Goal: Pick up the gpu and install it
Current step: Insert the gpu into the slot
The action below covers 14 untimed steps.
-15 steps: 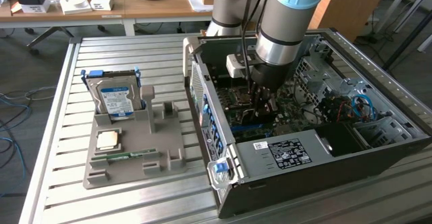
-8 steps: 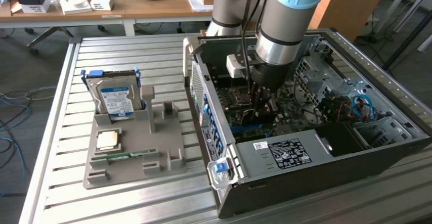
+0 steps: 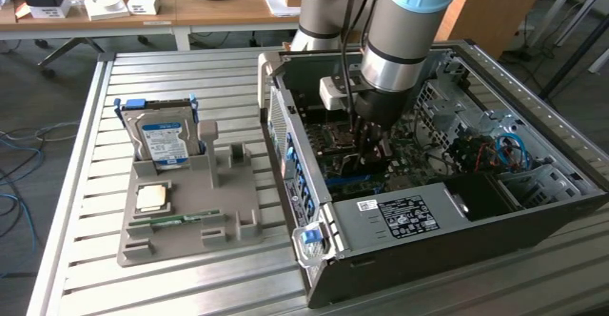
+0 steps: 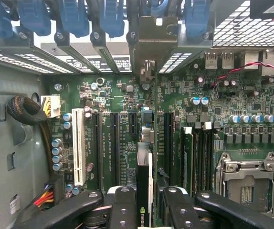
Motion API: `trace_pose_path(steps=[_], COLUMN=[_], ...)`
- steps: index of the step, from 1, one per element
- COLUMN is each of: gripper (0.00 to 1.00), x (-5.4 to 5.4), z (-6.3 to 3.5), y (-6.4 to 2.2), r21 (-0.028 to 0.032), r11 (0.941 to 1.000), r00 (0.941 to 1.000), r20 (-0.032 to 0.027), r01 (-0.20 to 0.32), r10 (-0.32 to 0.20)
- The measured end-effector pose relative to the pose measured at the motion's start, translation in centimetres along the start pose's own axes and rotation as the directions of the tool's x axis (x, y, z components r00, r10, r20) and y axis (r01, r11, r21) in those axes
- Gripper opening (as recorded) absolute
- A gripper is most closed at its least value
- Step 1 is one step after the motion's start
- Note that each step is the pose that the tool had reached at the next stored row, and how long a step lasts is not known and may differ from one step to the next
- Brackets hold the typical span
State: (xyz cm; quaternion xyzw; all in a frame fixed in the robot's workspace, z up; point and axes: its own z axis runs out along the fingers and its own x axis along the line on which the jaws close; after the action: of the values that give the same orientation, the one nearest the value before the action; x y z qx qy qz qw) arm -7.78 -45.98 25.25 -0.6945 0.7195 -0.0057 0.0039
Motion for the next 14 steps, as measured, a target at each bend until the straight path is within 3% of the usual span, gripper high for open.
trace_pose_path(steps=[14], gripper=[0.26], x=[0.0], z=[0.0], y=[-0.17], r21=[0.0], r11=[1.0], r00=[1.0], r20=[0.0], r01=[0.002], r10=[-0.002])
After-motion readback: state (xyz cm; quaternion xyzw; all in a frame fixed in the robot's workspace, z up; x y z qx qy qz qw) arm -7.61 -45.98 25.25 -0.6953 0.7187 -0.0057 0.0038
